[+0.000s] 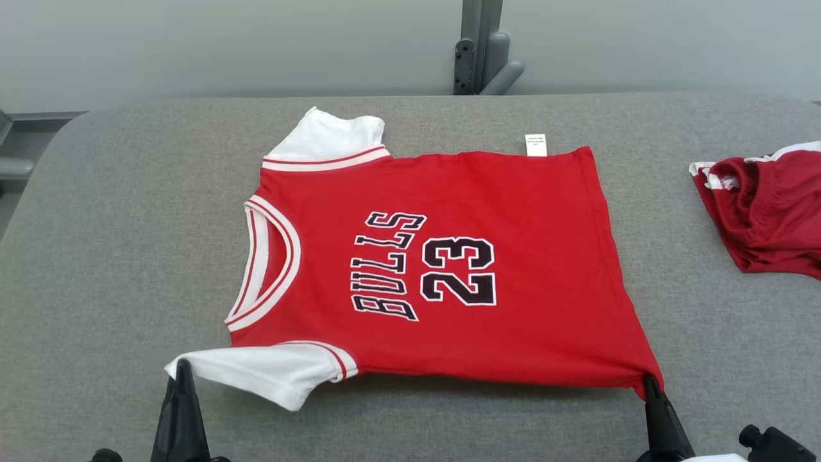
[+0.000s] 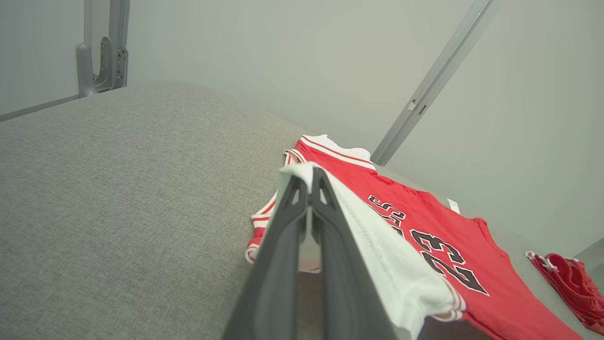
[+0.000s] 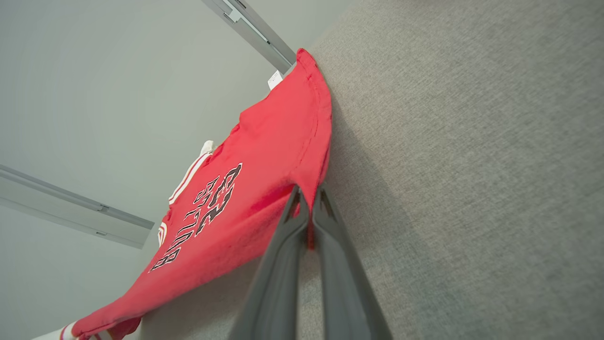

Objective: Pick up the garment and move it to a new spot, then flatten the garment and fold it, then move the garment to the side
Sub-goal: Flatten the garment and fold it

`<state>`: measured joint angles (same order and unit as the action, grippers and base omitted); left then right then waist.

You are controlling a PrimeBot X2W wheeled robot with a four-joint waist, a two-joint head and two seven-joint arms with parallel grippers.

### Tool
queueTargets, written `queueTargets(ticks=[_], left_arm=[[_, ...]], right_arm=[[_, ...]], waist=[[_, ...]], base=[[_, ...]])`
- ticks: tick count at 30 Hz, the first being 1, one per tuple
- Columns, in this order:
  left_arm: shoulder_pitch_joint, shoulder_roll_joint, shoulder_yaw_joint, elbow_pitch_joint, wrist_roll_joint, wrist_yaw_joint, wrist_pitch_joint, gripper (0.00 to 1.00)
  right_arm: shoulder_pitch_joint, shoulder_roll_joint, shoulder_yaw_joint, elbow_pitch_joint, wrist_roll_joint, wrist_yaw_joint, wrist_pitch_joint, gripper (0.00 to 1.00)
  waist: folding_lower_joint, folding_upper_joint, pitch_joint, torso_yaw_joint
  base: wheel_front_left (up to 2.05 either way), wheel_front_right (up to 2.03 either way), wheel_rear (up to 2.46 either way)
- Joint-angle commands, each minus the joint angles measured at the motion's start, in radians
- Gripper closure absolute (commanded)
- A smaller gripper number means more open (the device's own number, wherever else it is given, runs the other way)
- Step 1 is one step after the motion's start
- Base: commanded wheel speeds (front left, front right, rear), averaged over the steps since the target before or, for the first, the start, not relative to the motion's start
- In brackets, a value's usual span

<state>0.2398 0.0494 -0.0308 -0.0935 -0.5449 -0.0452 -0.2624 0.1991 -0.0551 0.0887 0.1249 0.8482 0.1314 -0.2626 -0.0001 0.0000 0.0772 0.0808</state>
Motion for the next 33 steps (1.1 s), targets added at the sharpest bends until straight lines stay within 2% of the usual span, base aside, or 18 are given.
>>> queueTargets(ticks=[1,8,14,22,27,33], left_arm=[[0.001,0.003,-0.001,0.007,0.004,-0.009,-0.002,1.0],[-0.074,0.002,-0.035,0.064,0.037,-0.043,-0.003,1.0],[-0.205,0.002,-0.069,0.155,0.073,-0.069,-0.003,1.0],[-0.402,0.002,-0.087,0.299,0.084,-0.079,-0.001,1.0],[-0.519,0.002,-0.081,0.424,0.086,-0.072,-0.001,1.0],[-0.571,0.002,-0.073,0.496,0.08,-0.068,-0.001,1.0]], right_arm=[[-0.009,-0.001,0.0,0.008,-0.005,-0.002,-0.003,1.0],[-0.041,0.002,0.013,0.06,0.013,-0.002,-0.002,1.0],[-0.102,0.003,0.025,0.123,0.018,-0.001,-0.001,1.0],[-0.204,0.003,0.027,0.149,0.058,-0.001,0.004,1.0],[-0.309,-0.005,0.024,0.228,0.046,-0.001,0.005,1.0],[-0.385,-0.003,0.032,0.299,0.042,-0.001,0.003,1.0]], waist=[[0.0001,0.0,-0.004,0.001],[0.0001,0.0,0.001,0.011],[0.0001,0.0,0.024,0.015],[0.0001,0.0,0.069,-0.003],[0.0001,0.0,0.116,-0.025],[0.0001,0.0,0.139,-0.039]], base=[[0.0,0.0,0.0],[0.0,0.0,0.0],[0.0,0.0,0.0],[0.0,0.0,0.0],[0.0,0.0,0.0],[0.0,0.0,0.0]])
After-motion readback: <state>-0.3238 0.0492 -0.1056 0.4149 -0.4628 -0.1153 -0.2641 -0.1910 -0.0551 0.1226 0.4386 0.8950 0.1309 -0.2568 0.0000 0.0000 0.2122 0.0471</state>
